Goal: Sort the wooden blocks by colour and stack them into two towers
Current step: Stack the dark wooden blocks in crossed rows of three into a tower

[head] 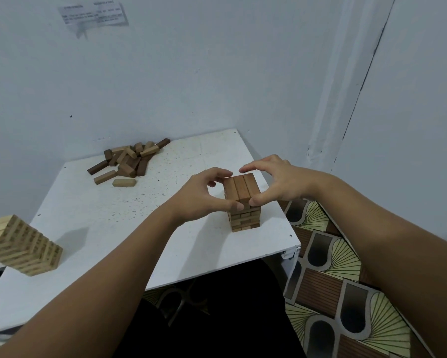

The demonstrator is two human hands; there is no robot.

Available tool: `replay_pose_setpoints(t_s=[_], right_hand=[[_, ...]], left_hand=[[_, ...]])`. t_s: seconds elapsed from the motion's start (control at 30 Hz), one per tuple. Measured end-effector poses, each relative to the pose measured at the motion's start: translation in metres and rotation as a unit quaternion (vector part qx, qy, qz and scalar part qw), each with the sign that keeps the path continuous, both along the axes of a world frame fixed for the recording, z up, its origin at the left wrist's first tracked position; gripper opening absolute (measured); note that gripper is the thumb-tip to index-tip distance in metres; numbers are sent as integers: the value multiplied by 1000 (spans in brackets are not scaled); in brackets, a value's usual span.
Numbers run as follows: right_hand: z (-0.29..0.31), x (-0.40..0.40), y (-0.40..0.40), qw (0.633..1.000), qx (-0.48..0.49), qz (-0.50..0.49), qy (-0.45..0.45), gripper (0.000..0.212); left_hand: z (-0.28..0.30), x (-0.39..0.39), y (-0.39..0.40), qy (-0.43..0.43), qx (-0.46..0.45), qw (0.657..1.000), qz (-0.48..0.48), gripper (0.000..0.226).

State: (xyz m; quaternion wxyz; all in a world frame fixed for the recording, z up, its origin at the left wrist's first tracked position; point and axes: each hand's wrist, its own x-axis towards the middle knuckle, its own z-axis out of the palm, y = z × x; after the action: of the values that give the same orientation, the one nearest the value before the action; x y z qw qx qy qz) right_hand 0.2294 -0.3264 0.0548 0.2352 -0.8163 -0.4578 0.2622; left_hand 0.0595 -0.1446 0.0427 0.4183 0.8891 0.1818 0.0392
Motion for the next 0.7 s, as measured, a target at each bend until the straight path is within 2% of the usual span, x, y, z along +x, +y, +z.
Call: replay_pose_setpoints(t_s=[0.13, 0.4, 0.7], right_hand=[[-3, 3, -7, 999, 24, -10, 33, 84], [-13, 10, -7, 996, 39, -11, 84, 71], [-19, 12, -3, 995, 43, -8, 93, 72]], left_hand=[[-4, -7, 6, 12, -17, 1000, 7, 93], [-17, -11, 12, -25, -81, 996, 25, 62], [-19, -11, 13, -33, -83, 996, 25, 69]])
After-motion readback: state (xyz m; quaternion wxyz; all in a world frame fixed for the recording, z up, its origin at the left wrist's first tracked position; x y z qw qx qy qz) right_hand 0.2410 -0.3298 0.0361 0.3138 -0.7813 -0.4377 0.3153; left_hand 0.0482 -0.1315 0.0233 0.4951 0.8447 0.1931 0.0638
